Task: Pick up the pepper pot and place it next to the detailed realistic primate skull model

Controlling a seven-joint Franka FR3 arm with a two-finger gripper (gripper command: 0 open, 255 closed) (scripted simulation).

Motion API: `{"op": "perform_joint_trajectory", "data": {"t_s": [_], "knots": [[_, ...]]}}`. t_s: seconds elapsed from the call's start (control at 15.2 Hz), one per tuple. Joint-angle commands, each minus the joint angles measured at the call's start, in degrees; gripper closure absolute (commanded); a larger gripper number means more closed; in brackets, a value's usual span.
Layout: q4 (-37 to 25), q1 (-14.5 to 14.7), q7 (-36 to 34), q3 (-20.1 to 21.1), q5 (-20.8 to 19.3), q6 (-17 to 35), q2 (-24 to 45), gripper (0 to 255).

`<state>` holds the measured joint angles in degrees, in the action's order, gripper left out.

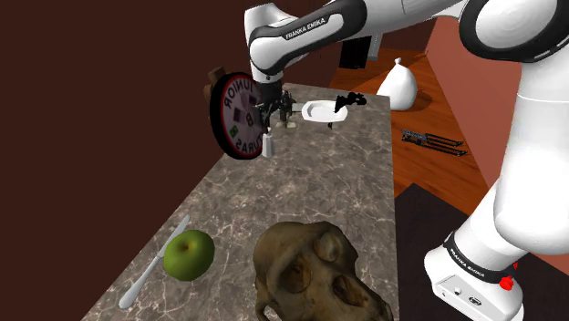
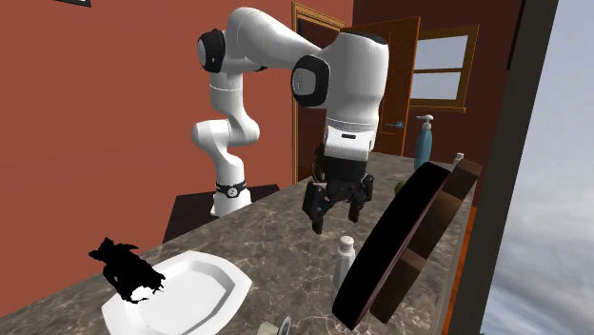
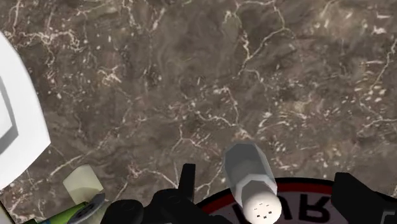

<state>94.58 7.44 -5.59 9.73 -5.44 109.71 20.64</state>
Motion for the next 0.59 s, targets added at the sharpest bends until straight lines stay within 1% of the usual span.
{"op": "perform_joint_trajectory", "data": {"t_s": [0.0,0.07,0.53], "knots": [[-6.5,1.0,-0.6,0.0,-1.1,-1.4,5.1,0],[-8.7,1.4,-0.8,-0.1,-1.4,-1.8,6.9,0],[-4.9,1.3,-1.1,-0.3,-1.7,3.0,7.9,0]]}}
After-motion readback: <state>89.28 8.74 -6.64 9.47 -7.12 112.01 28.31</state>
